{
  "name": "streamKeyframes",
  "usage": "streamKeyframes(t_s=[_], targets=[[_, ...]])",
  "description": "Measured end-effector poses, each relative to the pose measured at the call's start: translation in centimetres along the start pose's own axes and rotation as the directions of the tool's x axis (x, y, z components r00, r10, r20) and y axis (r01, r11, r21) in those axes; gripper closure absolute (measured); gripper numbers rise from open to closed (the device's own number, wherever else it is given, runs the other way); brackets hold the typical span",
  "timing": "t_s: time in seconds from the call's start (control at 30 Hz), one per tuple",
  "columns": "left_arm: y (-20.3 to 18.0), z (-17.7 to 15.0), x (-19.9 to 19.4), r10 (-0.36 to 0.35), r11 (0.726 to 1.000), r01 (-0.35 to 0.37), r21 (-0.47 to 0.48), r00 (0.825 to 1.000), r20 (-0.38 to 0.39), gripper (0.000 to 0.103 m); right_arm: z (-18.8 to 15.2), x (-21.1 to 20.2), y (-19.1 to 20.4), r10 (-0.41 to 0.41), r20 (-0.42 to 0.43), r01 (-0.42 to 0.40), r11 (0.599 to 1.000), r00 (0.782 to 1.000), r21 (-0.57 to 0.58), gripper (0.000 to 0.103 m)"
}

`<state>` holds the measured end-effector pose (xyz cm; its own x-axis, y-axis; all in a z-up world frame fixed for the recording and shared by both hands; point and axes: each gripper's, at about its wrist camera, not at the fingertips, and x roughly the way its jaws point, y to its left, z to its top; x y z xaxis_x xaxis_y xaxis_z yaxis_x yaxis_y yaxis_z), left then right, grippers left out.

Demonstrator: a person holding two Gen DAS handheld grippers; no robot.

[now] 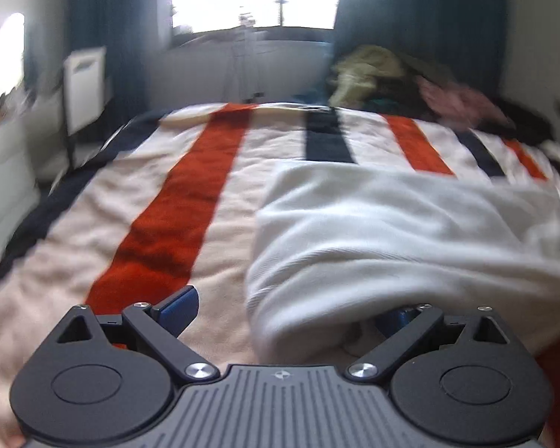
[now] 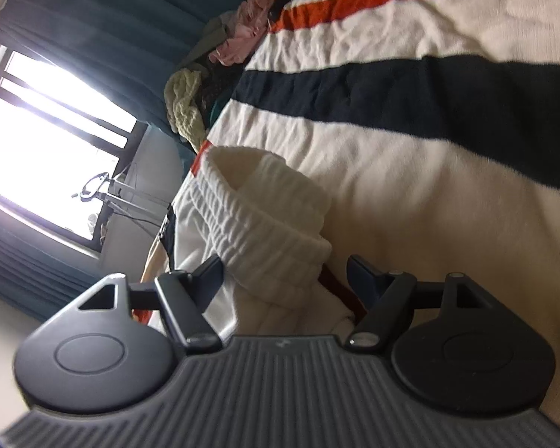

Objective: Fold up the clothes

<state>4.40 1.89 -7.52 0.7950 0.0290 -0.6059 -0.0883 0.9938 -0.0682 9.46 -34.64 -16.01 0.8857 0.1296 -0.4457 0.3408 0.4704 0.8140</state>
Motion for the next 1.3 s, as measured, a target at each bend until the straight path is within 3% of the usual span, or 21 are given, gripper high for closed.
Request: streamKeyframes(t_s=[0.1, 0.33, 0.6, 0.73, 0.83, 0.87, 0.97, 1.1, 1.3], targets=[[2.2, 0.0, 0.1, -0.007, 0.992, 0.006, -0.128, 1.0, -0.01, 0.004, 0.1, 0.2, -0.1, 0.01, -0.027, -0.01, 1.0, 1.0, 0.009, 0.028], [6.8, -0.9, 1.5, -0.008, 0.932, -0.03, -0.362, 0.995, -0.104, 0.002, -0.6, 1.7, 0.7, -0.003, -0.142, -0.007, 0.998, 0.99, -0.07, 0.024], [7.3, -1.1, 1.6, -0.017, 0.923, -0.029, -0.383, 0.993, -0.116, 0.002, -1.1, 3.7, 0.4, -0.037, -0.201, 0.017, 0.995, 0.979, -0.098, 0.016], [7.7, -1.2, 1.8, -0.028, 0.911, -0.025, -0.413, 0.992, -0.124, 0.002, -1.4, 3.6, 2.1, 0.067, -0.26, -0.103, 0.986, 0.963, -0.128, 0.013], [7.6, -1.3, 1.9, -0.038, 0.914, -0.018, -0.405, 0.991, -0.13, 0.001, -1.4, 3.2, 2.2, 0.16, -0.263, -0.187, 0.979, 0.951, -0.083, 0.014], [7.5, -1.3, 1.8, -0.047, 0.913, -0.011, -0.408, 0.99, -0.134, 0.001, -1.5, 3.2, 2.2, 0.138, -0.261, -0.167, 0.982, 0.956, -0.092, 0.018], [7.3, -1.3, 1.7, -0.085, 0.913, 0.015, -0.407, 0.984, -0.157, 0.001, -1.7, 3.3, 1.9, 0.072, -0.258, -0.105, 0.987, 0.963, -0.118, 0.048], [6.6, -1.6, 1.1, -0.183, 0.91, 0.091, -0.404, 0.963, -0.197, 0.0, -1.8, 2.7, 2.3, 0.034, -0.24, -0.073, 0.985, 0.97, -0.156, 0.069], [5.5, -2.1, -0.3, -0.421, 0.84, 0.304, -0.45, 0.887, -0.187, 0.0, -1.3, 0.9, 2.6, 0.046, -0.175, -0.072, 0.987, 0.983, -0.144, 0.076]])
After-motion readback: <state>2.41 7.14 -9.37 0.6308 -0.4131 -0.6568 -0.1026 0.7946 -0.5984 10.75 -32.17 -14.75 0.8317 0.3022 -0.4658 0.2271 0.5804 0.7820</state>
